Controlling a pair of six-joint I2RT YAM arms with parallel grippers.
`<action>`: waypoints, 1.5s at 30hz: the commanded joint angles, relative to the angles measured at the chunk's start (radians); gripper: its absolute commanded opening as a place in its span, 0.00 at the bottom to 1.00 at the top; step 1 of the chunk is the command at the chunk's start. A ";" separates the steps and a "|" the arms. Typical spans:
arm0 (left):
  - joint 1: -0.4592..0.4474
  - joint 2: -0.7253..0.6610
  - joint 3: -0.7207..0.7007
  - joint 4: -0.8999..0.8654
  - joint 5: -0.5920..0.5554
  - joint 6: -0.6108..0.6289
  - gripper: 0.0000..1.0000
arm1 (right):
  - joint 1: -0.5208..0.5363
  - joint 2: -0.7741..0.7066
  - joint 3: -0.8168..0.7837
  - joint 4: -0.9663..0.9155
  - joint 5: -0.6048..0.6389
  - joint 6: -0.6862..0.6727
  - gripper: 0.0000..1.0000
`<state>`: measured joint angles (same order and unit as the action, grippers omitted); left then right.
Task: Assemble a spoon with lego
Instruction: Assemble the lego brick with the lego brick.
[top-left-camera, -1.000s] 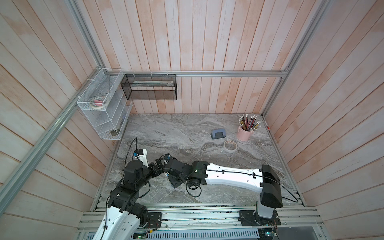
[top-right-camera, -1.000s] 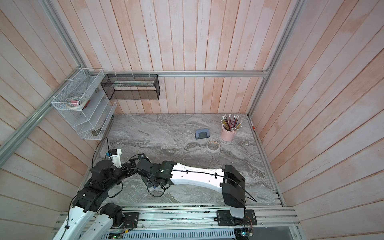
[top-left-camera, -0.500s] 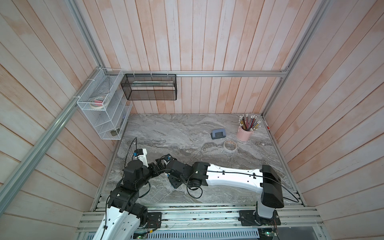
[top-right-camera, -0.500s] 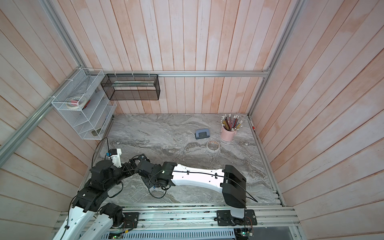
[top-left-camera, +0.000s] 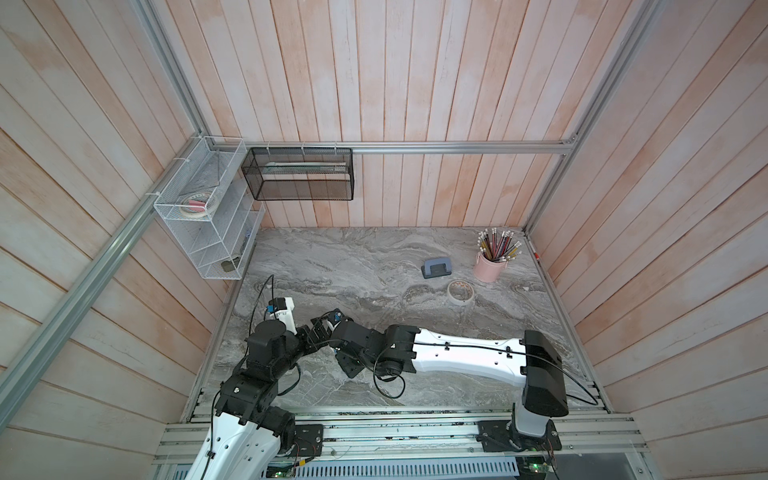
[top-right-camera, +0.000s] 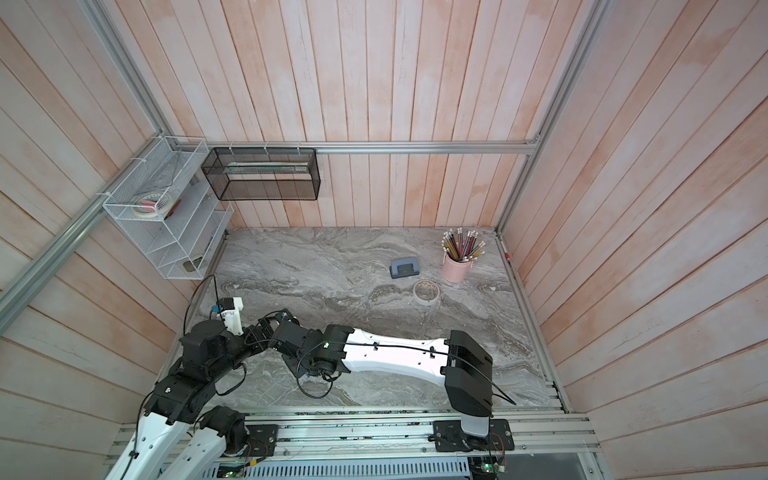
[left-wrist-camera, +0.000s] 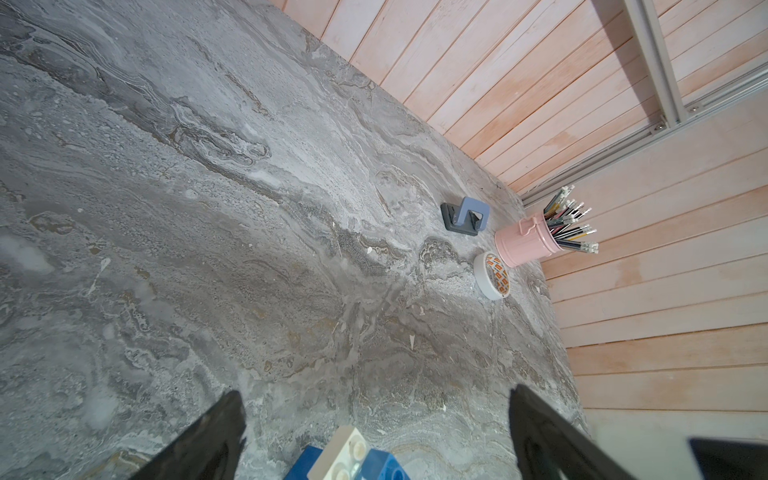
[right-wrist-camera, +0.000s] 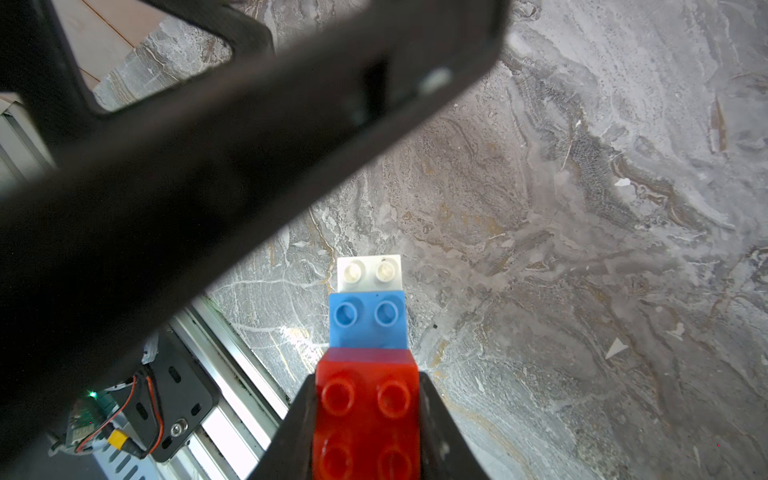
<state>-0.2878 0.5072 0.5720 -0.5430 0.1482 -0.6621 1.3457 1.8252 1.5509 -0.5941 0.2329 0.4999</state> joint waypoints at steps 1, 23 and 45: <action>0.005 -0.009 0.027 -0.001 -0.011 0.014 1.00 | 0.012 0.009 -0.018 -0.003 -0.035 -0.015 0.00; 0.004 -0.010 0.025 0.000 -0.005 0.018 1.00 | 0.030 0.105 0.052 -0.139 -0.037 -0.016 0.00; 0.004 -0.014 0.025 -0.002 0.000 0.019 1.00 | 0.031 0.207 0.040 -0.327 0.033 0.055 0.00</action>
<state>-0.2821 0.5076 0.5720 -0.5907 0.1207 -0.6548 1.3750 1.9141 1.6569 -0.7067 0.3061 0.5320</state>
